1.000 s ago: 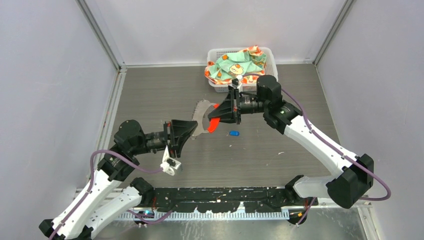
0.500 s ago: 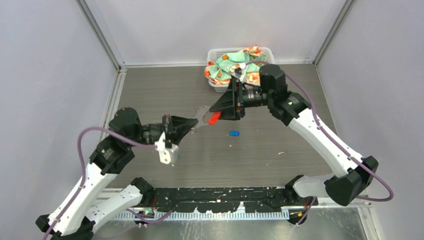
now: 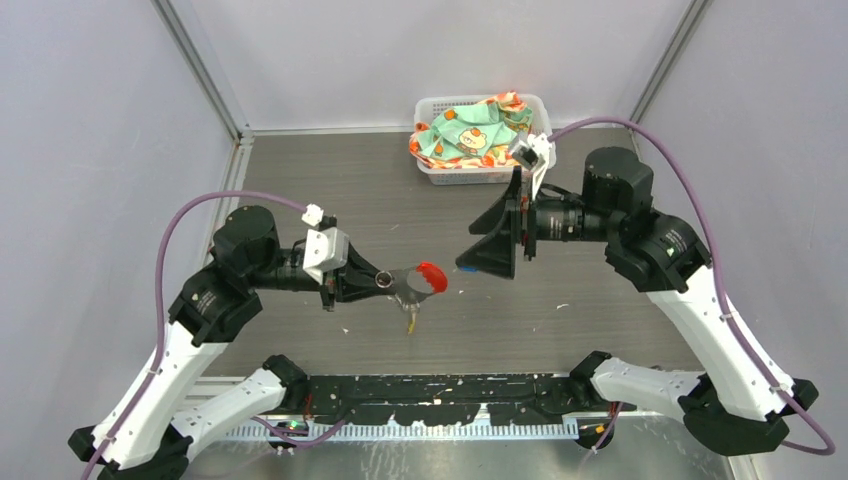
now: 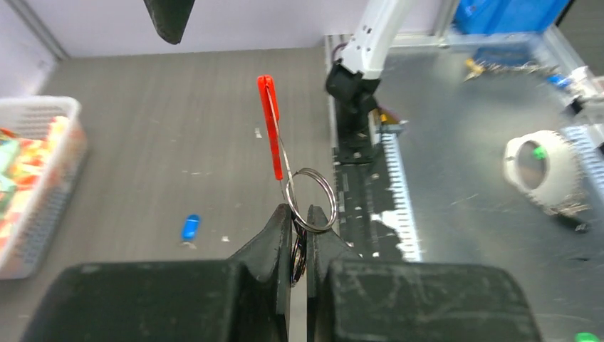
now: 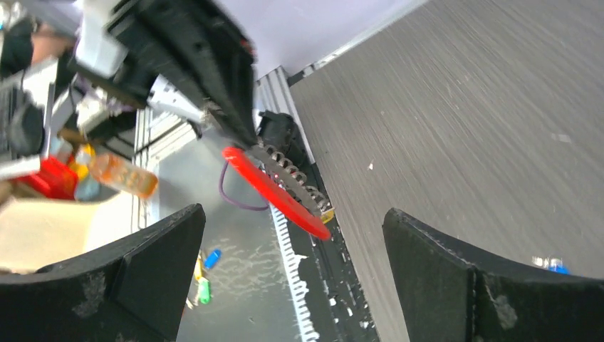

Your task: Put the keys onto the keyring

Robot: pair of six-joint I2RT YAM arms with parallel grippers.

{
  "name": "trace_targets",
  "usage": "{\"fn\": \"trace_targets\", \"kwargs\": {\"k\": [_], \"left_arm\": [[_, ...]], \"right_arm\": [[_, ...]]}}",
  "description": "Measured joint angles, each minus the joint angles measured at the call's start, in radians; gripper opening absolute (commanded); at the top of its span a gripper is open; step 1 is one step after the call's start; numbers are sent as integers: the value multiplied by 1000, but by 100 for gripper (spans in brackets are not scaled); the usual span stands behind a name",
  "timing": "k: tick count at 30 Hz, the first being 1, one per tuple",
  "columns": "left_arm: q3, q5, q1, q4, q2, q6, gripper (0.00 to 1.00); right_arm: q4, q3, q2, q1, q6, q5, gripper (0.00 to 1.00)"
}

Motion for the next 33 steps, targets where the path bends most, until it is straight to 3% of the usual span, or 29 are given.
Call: {"fn": "trace_targets", "kwargs": {"k": [6, 12, 24, 26, 28, 29, 31, 33], "left_arm": [[-12, 50, 0, 47, 19, -212, 0], [-20, 80, 0, 77, 34, -288, 0], [-20, 132, 0, 99, 33, -299, 0], [-20, 132, 0, 102, 32, -298, 0], [-20, 132, 0, 102, 31, -295, 0], [-20, 131, 0, 104, 30, -294, 0], [-20, 131, 0, 111, 29, -294, 0], [-20, 131, 0, 115, 29, -294, 0]], "right_arm": [[63, 1, 24, 192, -145, -1, 97], [169, -42, 64, 263, -164, -16, 82], [369, -99, 82, 293, -59, -45, 18], [375, -103, 82, 297, -47, -45, 21], [376, -104, 82, 298, -34, -44, 52], [375, -105, 82, 298, -30, -43, 54], [372, -105, 82, 299, -26, -43, 51], [366, -107, 82, 301, -28, -37, 36]]}}
